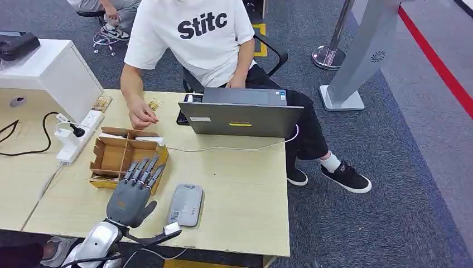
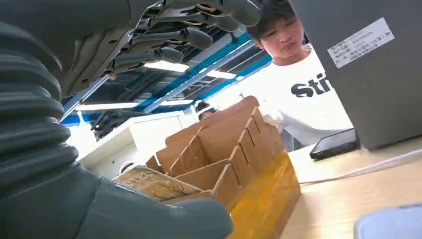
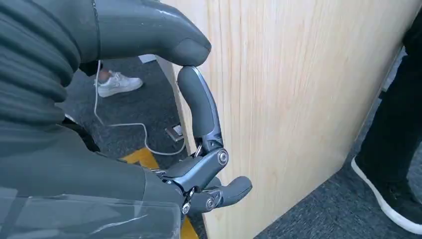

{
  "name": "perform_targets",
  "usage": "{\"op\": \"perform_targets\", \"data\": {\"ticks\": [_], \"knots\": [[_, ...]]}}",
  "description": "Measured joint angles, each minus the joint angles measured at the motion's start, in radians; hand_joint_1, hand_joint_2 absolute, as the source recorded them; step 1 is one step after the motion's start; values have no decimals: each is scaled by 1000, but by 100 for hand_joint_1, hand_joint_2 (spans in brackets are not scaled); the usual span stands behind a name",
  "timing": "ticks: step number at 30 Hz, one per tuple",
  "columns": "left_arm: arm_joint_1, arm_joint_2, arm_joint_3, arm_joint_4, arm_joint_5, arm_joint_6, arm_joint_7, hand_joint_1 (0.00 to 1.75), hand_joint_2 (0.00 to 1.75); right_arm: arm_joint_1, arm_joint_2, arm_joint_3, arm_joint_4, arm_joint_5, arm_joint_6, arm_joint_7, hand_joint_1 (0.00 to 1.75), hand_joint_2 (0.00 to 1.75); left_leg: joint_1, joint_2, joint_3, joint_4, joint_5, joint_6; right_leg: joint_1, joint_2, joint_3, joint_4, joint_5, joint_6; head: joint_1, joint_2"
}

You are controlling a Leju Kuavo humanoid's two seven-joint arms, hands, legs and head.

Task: Pass the card to the sensor for recognition and then transmit it.

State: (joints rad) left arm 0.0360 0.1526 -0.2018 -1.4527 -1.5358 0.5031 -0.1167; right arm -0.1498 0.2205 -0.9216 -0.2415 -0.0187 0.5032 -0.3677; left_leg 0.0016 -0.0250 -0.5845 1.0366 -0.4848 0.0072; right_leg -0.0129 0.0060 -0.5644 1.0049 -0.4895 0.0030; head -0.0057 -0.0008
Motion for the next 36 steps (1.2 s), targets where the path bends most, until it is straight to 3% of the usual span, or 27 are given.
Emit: {"op": "perform_targets", "data": {"ticks": [10, 33, 34, 35, 36], "knots": [[1, 3, 27, 20, 4, 0, -2, 0, 175, 0, 0, 0, 0, 3, 0, 2, 0, 175, 0, 0, 0, 0, 0, 0, 0, 0, 0, 0, 0, 0, 0, 0], [11, 5, 170, 63, 5, 9, -10, 0, 175, -1, 0, 5, 0, 8, 3, 11, 0, 175, 0, 0, 0, 0, 0, 0, 0, 0, 0, 0, 0, 0, 0, 0], [11, 5, 172, 64, 5, 9, -10, 33, 175, -1, 0, 6, 0, 8, 3, 11, 0, 175, 0, 0, 0, 0, 0, 0, 0, 0, 0, 0, 0, 0, 0, 0], [11, 5, 173, 66, 4, 9, -10, 175, 175, -1, 0, 6, 0, 8, 3, 11, 0, 175, 0, 0, 0, 0, 0, 0, 0, 0, 0, 0, 0, 0, 0, 0], [12, 5, 175, 67, 4, 9, -10, 175, 175, -1, 0, 6, 0, 8, 3, 11, 0, 175, 0, 0, 0, 0, 0, 0, 0, 0, 0, 0, 0, 0, 0, 0]]}}
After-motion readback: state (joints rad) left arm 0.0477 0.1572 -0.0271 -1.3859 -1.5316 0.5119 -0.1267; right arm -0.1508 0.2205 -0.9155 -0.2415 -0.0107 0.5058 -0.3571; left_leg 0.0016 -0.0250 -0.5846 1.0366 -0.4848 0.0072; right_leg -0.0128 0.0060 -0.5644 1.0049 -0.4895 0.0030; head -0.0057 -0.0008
